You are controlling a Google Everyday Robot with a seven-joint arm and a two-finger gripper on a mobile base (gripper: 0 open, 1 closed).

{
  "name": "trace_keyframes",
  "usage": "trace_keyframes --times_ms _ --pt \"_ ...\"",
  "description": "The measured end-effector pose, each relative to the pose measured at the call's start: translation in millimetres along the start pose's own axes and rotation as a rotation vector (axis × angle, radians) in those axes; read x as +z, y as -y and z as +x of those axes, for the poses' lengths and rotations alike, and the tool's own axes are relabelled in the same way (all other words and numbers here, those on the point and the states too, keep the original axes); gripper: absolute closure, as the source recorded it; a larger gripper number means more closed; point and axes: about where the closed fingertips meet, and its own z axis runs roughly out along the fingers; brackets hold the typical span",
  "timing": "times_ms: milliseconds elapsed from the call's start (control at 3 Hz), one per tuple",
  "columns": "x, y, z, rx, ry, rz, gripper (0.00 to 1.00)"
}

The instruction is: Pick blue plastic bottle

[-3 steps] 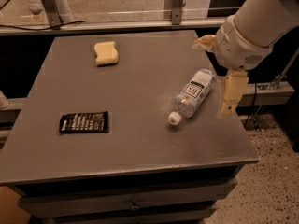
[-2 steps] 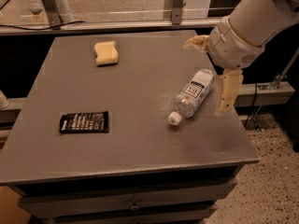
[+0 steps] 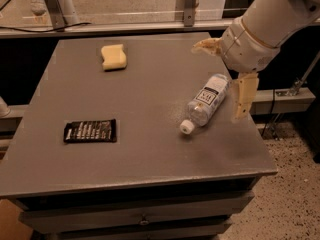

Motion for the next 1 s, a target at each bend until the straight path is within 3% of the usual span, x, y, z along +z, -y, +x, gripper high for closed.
trace_keyframes --times_ms 667,1000 --pt "18.2 10.5 12.9 -0.241 0.064 -0.066 0.0" --pt "28.7 1.4 15.8 -0.341 0.083 -0.046 0.0"
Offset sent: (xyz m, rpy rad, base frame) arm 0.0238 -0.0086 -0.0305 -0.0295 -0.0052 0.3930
